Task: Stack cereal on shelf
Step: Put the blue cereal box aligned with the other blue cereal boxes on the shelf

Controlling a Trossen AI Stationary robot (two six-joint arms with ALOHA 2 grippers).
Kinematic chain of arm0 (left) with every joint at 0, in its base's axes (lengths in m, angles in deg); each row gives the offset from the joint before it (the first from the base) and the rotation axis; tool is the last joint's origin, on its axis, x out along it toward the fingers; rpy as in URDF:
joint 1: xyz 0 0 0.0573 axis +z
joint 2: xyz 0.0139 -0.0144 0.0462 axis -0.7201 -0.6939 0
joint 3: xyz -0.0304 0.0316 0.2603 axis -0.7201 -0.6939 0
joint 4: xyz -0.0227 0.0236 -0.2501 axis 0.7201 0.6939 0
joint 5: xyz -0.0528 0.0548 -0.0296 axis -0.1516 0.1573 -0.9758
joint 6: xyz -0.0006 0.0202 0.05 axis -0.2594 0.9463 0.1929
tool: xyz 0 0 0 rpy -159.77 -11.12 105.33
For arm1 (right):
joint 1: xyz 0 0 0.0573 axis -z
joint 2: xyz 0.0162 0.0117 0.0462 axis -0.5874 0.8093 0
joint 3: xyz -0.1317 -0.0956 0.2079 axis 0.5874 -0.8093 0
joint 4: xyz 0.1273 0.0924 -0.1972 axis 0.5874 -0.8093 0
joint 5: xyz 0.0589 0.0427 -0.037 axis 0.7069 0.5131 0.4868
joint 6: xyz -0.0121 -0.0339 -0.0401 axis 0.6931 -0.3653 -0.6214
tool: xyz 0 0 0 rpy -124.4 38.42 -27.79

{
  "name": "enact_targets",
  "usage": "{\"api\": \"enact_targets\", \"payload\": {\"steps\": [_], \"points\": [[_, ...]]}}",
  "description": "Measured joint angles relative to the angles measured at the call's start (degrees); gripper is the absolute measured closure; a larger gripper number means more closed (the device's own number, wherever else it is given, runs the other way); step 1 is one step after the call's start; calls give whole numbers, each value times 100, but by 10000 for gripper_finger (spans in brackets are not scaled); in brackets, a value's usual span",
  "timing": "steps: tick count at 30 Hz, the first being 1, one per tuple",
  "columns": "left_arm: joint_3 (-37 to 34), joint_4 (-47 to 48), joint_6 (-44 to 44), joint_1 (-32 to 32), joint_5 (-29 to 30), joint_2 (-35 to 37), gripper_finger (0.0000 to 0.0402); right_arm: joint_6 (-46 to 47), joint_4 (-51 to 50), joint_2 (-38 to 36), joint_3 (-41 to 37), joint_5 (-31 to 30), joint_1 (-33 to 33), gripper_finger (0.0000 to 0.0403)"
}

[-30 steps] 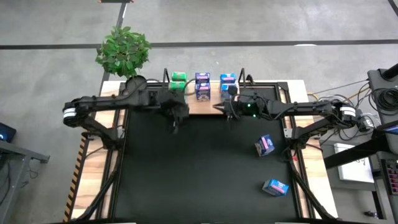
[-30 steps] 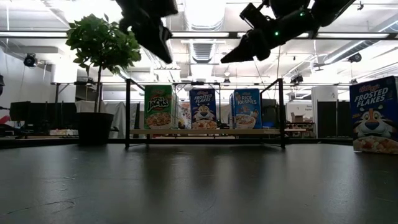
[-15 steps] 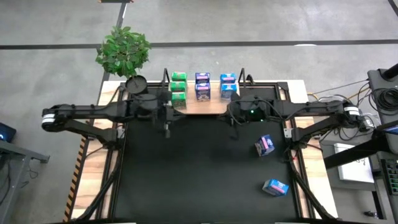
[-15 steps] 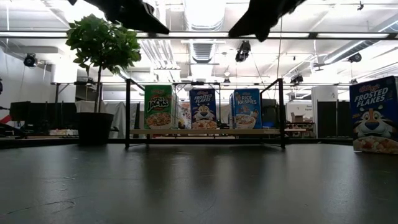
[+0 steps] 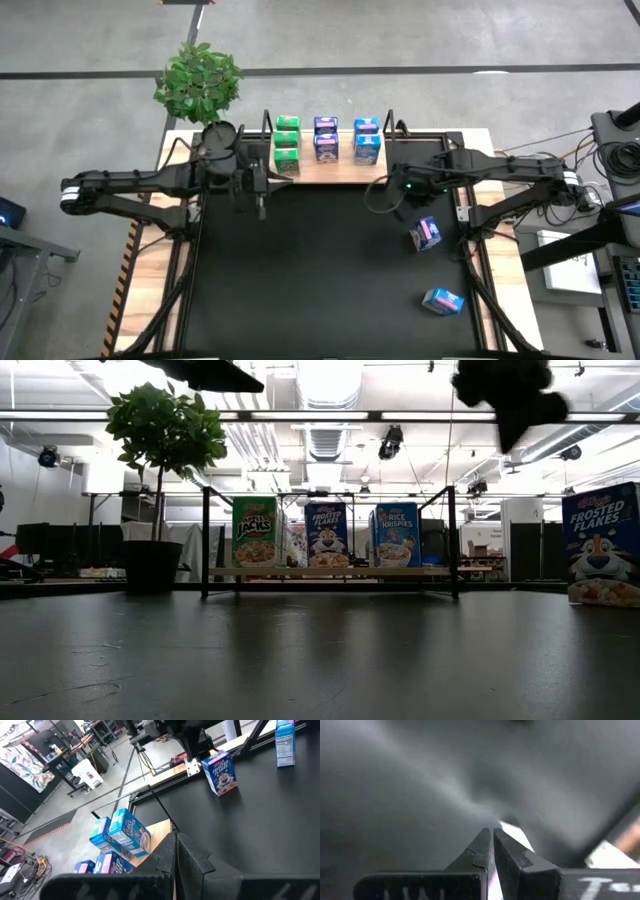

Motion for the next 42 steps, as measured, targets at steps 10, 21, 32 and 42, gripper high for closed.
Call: {"api": "enact_targets", "payload": {"steps": [10, 21, 32, 42], "points": [[0, 5, 77, 0, 0, -3, 400, 717, -747, 4, -259, 354, -39, 315], [-7, 222, -37, 0, 2, -38, 400, 2396, -990, 4, -801, 365, -1225, 129], [-7, 101, 12, 0, 2, -36, 400, 2683, -355, -15, -1551, 346, -1554, 100], [-7, 94, -26, 0, 2, -38, 400, 2591, -401, 7, -1281, 118, -1553, 119]]}}
